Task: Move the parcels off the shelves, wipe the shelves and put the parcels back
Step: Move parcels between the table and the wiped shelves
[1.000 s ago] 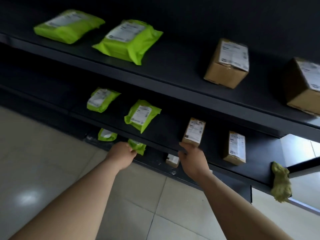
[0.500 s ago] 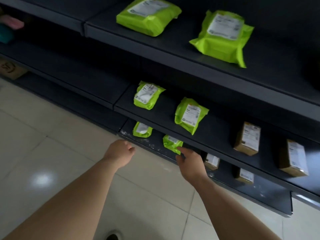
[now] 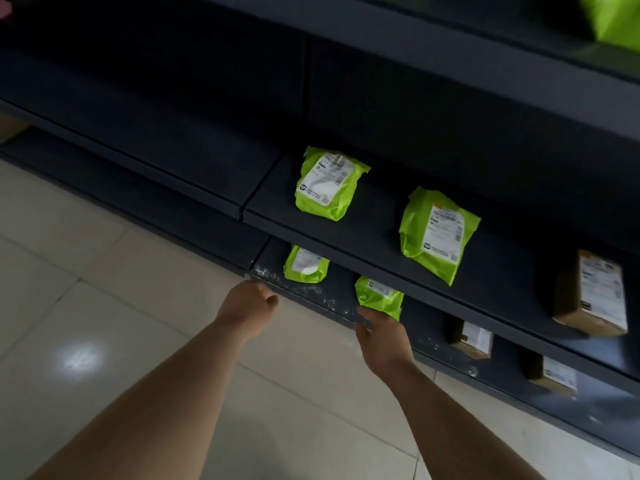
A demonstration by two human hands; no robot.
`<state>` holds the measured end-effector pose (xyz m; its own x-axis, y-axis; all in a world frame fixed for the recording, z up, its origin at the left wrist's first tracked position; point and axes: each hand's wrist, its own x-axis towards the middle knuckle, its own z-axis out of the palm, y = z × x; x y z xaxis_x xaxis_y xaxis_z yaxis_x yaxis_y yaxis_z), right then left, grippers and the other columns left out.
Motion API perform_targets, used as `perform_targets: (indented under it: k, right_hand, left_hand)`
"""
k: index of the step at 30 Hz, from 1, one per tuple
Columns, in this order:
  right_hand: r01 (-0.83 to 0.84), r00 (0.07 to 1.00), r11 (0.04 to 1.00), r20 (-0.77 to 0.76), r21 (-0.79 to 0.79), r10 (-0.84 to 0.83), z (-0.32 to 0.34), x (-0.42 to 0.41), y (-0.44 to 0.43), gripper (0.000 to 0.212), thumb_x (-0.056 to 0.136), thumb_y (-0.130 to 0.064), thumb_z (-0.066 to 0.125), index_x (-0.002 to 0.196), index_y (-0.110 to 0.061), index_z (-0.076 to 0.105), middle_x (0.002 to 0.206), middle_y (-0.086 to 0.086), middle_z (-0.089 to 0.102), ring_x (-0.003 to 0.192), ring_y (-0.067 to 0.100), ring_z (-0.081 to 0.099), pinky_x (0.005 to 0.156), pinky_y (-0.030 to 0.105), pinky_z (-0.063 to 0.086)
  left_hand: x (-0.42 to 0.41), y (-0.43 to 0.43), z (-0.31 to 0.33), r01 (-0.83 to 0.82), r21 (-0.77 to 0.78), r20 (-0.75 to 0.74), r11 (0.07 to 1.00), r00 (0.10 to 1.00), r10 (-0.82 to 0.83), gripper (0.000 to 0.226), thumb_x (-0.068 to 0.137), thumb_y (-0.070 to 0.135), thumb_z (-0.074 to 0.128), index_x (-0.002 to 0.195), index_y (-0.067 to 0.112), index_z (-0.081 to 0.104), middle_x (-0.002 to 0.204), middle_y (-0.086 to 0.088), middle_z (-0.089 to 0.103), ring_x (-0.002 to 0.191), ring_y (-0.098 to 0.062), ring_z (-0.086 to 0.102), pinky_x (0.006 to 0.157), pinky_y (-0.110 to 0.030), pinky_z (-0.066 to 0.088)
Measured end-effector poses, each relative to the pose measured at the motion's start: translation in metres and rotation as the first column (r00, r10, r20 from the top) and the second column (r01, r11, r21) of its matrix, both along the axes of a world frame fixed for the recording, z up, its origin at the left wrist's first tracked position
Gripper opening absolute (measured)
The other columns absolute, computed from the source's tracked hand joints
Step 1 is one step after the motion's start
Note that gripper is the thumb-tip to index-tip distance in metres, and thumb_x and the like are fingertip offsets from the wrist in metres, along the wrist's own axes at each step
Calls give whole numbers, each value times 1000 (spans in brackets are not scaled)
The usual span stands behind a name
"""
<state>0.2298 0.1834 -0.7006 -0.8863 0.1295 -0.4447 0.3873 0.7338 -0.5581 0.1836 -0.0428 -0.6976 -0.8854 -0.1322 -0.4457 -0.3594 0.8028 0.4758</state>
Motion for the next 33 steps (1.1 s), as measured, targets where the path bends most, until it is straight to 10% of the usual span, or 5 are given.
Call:
perform_targets:
  k: [23,28,33]
  right_hand:
    - [139,977,963,-129,-233,-172,-302,-178,-37,55,91,-2,41,142,-23,45,131,2,58,89,17,65,68,18,48]
    - [85,967,933,-196,-349,-161,-328,-194,-41,49,80,12,40,114,-16,63,113,4,67,107,20,62,97,35,50]
    - [105,968,857,-148,-504,-205,-329,-185,-41,50,83,22,37,87,-23,61,73,-16,68,68,-4,66,61,10,49]
  left_hand:
    - [-152,5,-304,134,7,-130,991,983,-132,68,92,31,57,147,8,23,141,-17,40,125,-32,47,98,-34,39]
    - [-163,12,-325,167,169,-215,971,968,-129,49,88,27,64,128,7,44,127,-13,56,114,-28,55,89,-32,43]
    - [-160,24,-326,98,214,-226,972,973,-48,54,81,31,73,123,5,52,122,-13,59,110,-28,59,89,-36,49]
